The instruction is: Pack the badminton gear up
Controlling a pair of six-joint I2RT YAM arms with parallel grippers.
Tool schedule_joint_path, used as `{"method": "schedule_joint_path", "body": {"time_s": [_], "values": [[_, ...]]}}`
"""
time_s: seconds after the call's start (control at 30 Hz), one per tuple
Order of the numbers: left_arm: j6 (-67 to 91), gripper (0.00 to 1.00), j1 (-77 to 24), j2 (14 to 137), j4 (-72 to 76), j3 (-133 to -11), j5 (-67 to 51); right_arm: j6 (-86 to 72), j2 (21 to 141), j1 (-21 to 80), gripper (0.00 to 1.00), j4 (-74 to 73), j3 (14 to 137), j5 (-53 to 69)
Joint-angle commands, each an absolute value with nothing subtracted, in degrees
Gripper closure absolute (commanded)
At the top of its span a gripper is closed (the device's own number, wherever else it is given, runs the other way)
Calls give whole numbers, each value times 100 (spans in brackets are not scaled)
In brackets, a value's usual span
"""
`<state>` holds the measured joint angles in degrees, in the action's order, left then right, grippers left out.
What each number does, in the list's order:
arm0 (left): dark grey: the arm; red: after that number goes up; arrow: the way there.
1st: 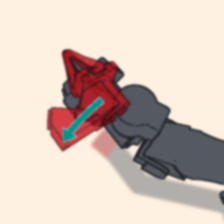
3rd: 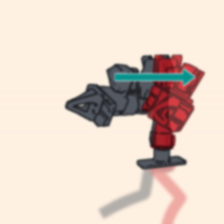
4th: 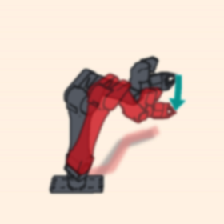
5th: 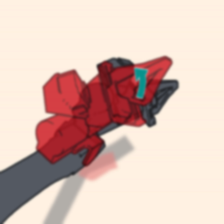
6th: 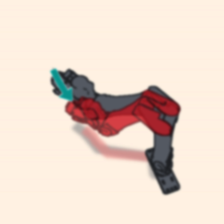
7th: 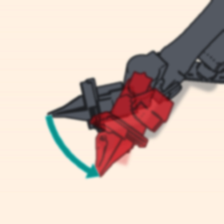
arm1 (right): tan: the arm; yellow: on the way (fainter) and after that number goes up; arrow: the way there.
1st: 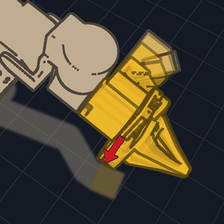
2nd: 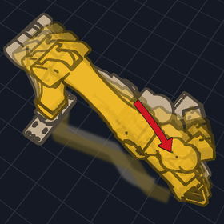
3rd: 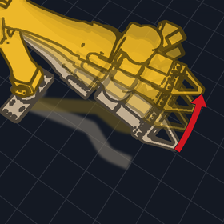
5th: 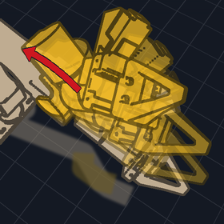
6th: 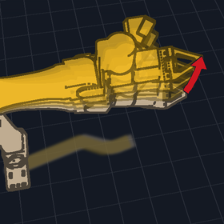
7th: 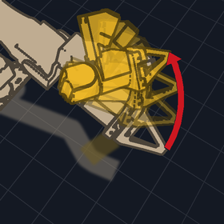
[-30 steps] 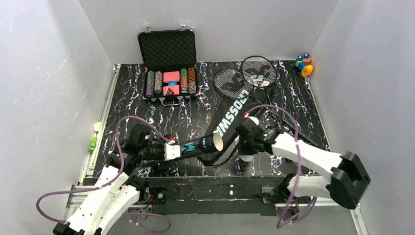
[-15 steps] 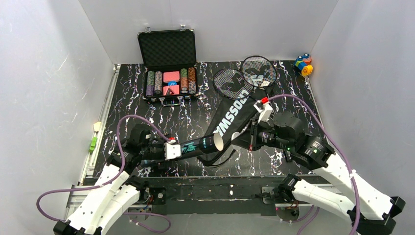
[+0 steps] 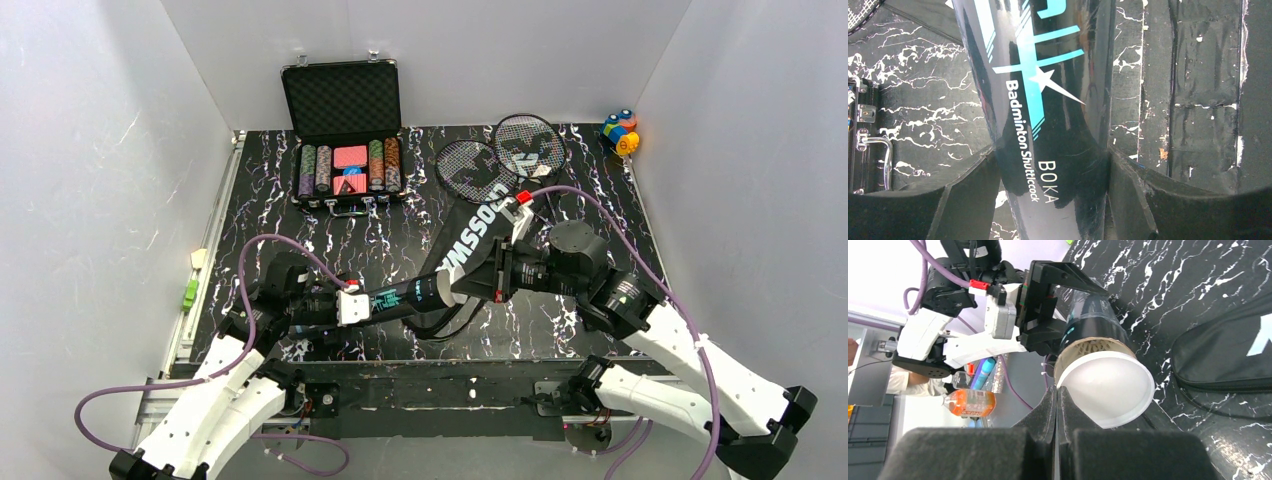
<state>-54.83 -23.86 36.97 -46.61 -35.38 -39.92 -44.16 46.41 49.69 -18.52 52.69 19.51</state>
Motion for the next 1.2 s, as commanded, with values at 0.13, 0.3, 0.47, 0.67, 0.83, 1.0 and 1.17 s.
{"method": "schedule_joint_path", "body": {"time_s": [0.13,0.3,0.47,0.67,0.83,1.0,1.17], "values": [[-5456,100,-2408,3657,-4413,-3657,-4201,-4550,4808,5049,99,-1037,5153,2334],[-5441,100,-2408,3641,-4411,-3642,-4201,-4597,4843,5062,99,-880,5020,2401],[-5444,100,-2408,3636,-4414,-3654,-4200,-4654,4864,5063,99,-695,4863,2449],[-5432,100,-2410,3635,-4412,-3658,-4209,-4741,4975,5063,99,-287,4752,2644],[-5417,100,-2408,3613,-4422,-3681,-4210,-4765,4986,5063,78,-205,4676,2652],[-5409,100,-2410,3602,-4444,-3665,-4219,-4775,4697,5059,43,-349,4557,2419],[-5416,100,-2408,3593,-4462,-3663,-4208,-4632,4337,5038,38,-795,4667,2101]]}}
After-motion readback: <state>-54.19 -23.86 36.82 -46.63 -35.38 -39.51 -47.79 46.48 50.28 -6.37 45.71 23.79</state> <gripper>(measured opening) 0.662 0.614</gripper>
